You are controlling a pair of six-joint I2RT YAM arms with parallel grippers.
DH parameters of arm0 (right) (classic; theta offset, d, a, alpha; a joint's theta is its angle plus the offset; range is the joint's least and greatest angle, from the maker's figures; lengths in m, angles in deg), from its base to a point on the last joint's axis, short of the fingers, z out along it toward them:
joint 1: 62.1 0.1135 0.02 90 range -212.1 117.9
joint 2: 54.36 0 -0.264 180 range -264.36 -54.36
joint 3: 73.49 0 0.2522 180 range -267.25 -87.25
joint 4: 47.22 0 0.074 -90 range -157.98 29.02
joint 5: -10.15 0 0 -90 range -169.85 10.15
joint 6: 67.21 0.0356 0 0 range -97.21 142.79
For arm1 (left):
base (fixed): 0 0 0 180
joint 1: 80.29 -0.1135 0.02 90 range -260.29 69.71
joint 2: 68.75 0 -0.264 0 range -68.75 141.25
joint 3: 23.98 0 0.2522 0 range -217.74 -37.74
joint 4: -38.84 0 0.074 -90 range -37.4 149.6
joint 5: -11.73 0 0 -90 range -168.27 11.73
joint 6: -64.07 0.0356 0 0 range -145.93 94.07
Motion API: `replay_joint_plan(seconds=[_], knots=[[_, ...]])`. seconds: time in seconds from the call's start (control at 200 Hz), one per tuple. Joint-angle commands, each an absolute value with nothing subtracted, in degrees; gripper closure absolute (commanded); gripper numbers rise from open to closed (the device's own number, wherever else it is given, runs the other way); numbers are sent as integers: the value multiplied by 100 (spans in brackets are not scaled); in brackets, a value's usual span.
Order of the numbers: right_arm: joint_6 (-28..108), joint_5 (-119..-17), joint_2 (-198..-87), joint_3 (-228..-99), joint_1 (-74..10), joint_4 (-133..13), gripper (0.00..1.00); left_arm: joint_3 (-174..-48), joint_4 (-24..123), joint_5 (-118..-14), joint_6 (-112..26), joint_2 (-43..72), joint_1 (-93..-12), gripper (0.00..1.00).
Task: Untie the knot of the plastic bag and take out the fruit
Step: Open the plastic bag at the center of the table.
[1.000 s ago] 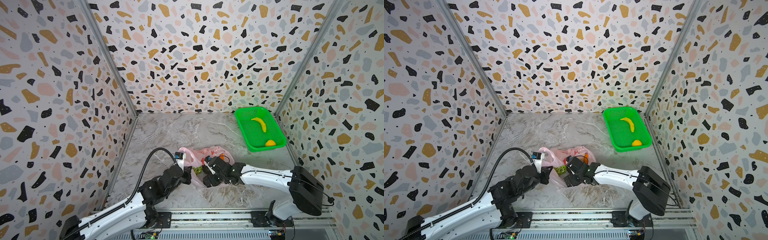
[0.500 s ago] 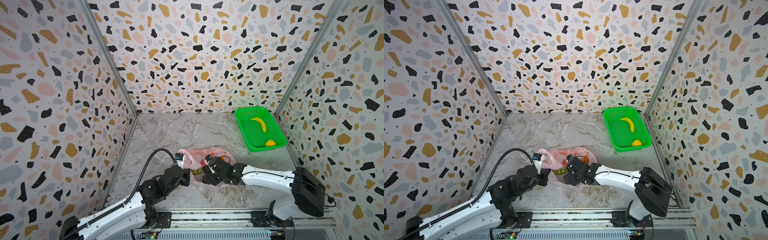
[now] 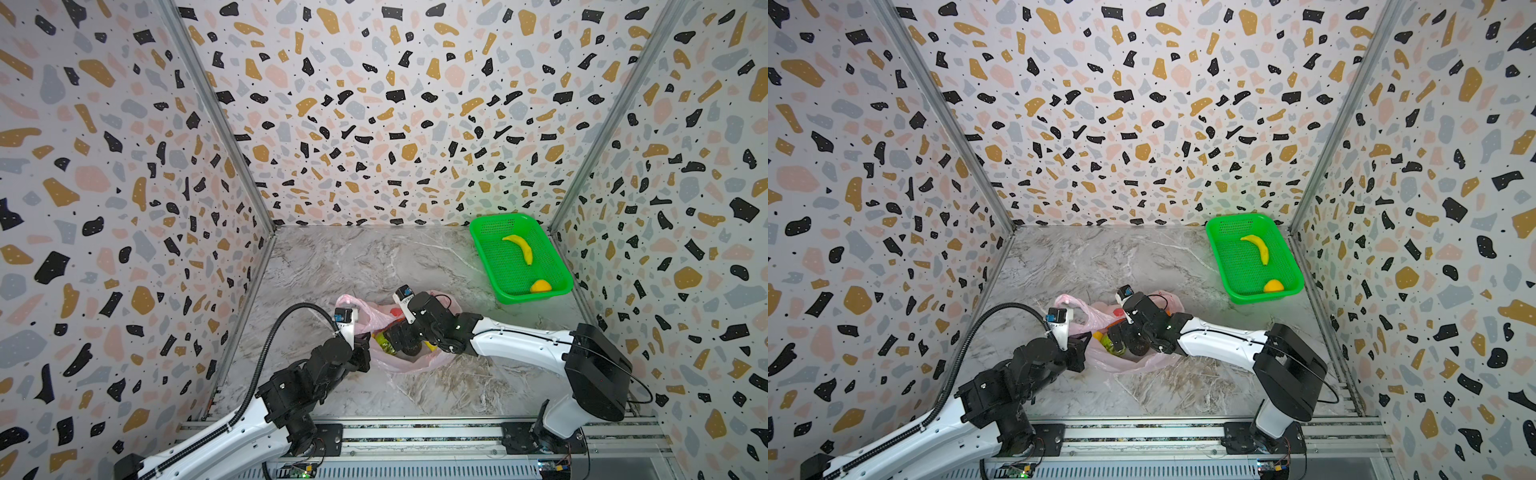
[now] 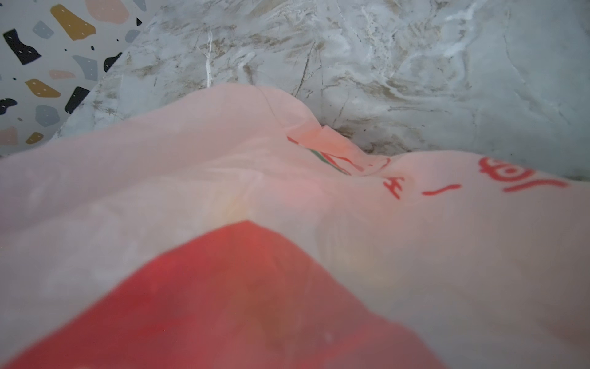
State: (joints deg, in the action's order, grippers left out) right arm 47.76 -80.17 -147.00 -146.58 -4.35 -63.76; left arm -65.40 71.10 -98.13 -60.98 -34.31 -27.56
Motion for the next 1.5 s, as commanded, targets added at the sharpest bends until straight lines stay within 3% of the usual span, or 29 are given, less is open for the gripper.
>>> replay_joint_plan(seconds=[0.0,0.045,0.11,0.195,0.33,0.395,0.686,0.771,1.121,1.497], knots=[[4657,-7907,-14697,-14685,-314,-6355,1,-6714,7173,-10013,-6070,-3491,-2742,61],[4714,-7899,-14686,-14605,-270,-6374,1,-6711,7160,-10075,-6140,-3622,-2742,41],[4767,-7891,-14667,-14495,-209,-6413,1,-6686,7107,-10171,-6172,-3820,-2746,24],[4794,-7906,-14641,-14384,-142,-6431,1,-6763,7045,-10231,-6129,-3850,-2743,17],[4827,-7959,-14608,-14290,-63,-6452,1,-6998,7051,-10299,-5959,-3481,-2746,15],[4828,-7997,-14566,-14255,-35,-6453,1,-7060,7055,-10291,-5849,-3301,-2742,20],[4971,-8199,-14328,-13909,23,-6497,1,-7256,7109,-10191,-5581,-3191,-2755,88],[5020,-8277,-14312,-13776,71,-6517,1,-7251,7123,-10224,-5573,-3306,-2754,100],[4830,-8163,-14122,-13586,259,-6228,1,-6858,6802,-9945,-5807,-3861,-2754,100],[4605,-7589,-14013,-14353,-14,-7808,1,-6771,7349,-8853,-6226,-3561,-2737,100]])
